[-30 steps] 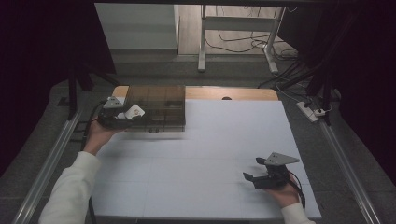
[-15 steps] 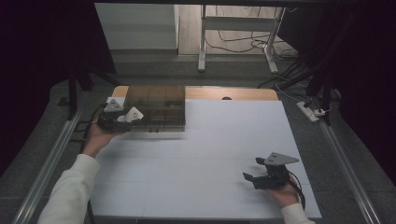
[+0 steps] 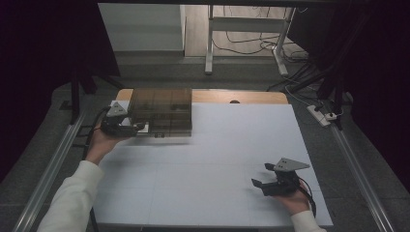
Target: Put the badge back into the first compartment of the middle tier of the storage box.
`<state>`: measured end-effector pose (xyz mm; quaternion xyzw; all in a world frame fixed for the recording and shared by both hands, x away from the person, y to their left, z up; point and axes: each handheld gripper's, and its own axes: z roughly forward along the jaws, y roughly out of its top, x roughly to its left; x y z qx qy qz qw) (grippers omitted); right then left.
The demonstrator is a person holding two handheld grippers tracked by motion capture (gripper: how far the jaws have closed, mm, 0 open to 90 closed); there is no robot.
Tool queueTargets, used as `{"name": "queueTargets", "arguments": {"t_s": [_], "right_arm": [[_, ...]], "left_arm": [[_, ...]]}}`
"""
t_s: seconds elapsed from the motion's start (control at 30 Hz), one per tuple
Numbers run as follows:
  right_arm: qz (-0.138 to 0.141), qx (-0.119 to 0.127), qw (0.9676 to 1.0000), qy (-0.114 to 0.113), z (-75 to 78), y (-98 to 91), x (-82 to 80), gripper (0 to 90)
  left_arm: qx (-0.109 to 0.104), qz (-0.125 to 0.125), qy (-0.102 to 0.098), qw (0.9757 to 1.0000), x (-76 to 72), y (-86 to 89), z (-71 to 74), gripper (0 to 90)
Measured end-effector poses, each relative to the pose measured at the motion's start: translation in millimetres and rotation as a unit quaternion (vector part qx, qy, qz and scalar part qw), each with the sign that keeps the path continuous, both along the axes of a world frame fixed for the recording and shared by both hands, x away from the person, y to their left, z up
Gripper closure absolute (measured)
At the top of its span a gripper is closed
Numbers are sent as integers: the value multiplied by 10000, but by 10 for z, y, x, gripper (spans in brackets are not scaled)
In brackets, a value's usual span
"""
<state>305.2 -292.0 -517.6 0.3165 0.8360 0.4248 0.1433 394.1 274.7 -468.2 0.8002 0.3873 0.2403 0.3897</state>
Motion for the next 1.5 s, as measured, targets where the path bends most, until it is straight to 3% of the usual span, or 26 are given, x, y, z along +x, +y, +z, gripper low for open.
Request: {"name": "queueTargets", "arguments": {"t_s": [0.1,0.97,1.5], "right_arm": [[-2,-12,10000,-8,1,2,-2,159],[-30,-11,10000,-42,17,-6,-9,159],[-51,47,9999,-92,40,-22,-18,160]], "left_arm": [[-31,-87,0,10000,-31,0,7,299],[-436,-460,235,9977,-320,-91,-28,280],[-555,-724,313,9953,-607,-232,-78,264]]}}
